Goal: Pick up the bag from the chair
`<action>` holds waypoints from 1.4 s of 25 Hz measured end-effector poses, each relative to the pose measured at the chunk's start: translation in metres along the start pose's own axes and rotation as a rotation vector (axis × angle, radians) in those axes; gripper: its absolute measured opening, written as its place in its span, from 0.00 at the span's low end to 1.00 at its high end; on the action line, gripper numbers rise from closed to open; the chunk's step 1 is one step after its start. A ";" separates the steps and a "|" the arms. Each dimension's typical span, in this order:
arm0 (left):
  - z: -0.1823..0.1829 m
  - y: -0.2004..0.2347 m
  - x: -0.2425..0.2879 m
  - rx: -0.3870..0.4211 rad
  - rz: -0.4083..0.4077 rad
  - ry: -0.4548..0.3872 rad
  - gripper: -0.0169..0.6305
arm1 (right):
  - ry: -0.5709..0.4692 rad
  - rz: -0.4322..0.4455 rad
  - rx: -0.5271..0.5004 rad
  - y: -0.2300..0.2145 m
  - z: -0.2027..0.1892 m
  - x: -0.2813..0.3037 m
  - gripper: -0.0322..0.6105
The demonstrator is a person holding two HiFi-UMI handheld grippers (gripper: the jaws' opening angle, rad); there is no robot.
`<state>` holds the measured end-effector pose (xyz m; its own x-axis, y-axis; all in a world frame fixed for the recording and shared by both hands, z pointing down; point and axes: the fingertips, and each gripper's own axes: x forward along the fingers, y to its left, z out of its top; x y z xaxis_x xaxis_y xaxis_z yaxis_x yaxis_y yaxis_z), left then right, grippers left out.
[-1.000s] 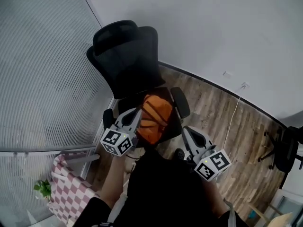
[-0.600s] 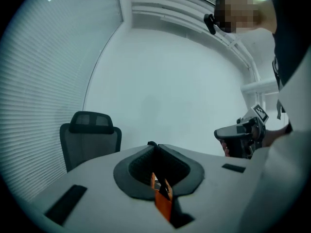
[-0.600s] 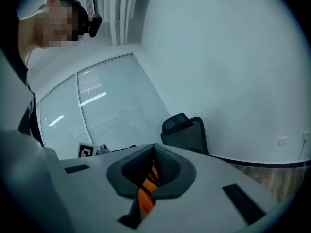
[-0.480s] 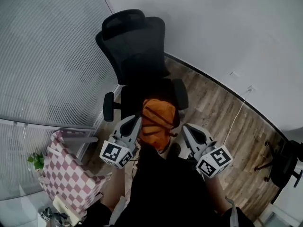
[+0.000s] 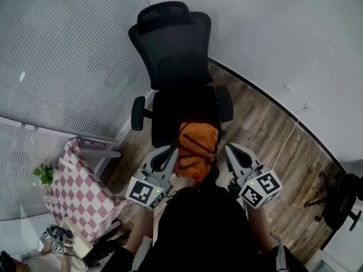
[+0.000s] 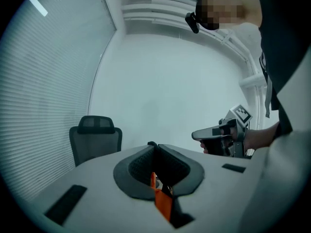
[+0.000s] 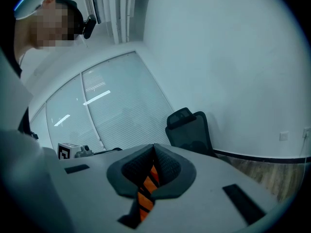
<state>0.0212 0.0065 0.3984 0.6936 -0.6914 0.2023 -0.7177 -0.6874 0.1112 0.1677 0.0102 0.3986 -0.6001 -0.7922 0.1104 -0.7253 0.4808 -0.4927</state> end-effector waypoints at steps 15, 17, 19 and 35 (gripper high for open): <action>-0.010 -0.048 -0.143 -0.037 -0.039 -0.086 0.09 | 0.001 -0.048 -0.011 0.116 -0.080 -0.073 0.08; -0.018 -0.052 -0.163 -0.031 -0.029 -0.077 0.09 | 0.008 -0.050 -0.012 0.133 -0.094 -0.086 0.08; -0.025 -0.055 -0.183 -0.023 -0.021 -0.067 0.09 | 0.013 -0.046 -0.014 0.151 -0.108 -0.097 0.08; -0.008 -0.081 -0.295 -0.111 0.007 -0.224 0.09 | -0.020 0.014 -0.112 0.237 -0.116 -0.137 0.08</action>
<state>-0.1256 0.2679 0.3380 0.6760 -0.7368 -0.0162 -0.7166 -0.6623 0.2188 0.0393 0.2760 0.3666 -0.6048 -0.7917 0.0864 -0.7505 0.5303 -0.3943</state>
